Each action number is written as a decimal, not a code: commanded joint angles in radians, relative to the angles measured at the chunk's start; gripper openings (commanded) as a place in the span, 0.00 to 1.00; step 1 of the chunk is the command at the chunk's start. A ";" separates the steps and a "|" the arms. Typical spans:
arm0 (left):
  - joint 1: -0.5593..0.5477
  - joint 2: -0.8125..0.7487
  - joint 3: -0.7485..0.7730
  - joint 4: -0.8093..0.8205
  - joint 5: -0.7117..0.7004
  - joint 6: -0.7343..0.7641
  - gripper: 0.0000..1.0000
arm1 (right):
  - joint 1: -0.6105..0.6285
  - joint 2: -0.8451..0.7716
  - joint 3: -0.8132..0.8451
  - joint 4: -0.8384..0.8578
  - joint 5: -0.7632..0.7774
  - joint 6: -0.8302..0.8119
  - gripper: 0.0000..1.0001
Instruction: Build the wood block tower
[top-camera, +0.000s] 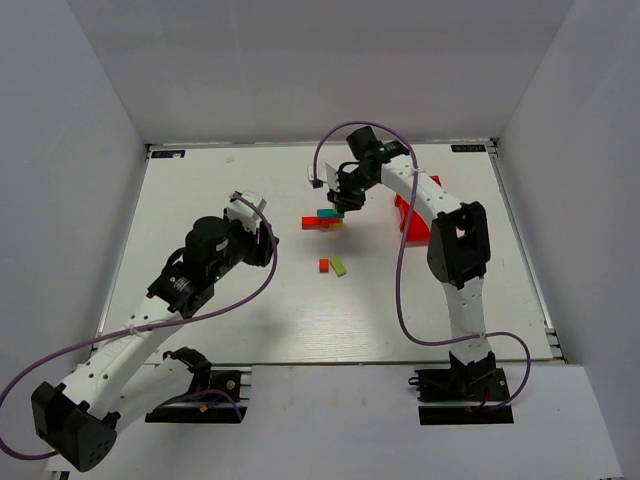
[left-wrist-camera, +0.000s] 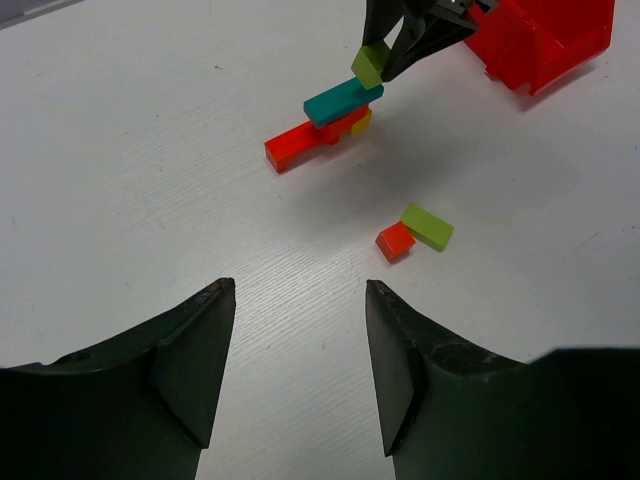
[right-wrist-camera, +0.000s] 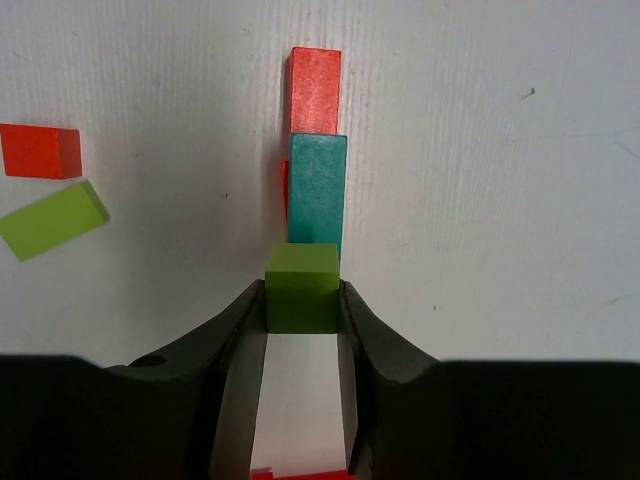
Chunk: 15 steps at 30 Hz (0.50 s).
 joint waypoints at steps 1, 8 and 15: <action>0.005 -0.023 -0.006 0.016 0.016 0.005 0.65 | 0.003 0.008 0.054 -0.016 -0.008 -0.002 0.18; 0.005 -0.023 -0.006 0.016 0.016 0.005 0.65 | 0.005 0.025 0.074 -0.024 -0.006 0.003 0.19; 0.005 -0.023 -0.006 0.016 0.016 0.005 0.65 | 0.006 0.040 0.083 -0.027 0.009 0.003 0.22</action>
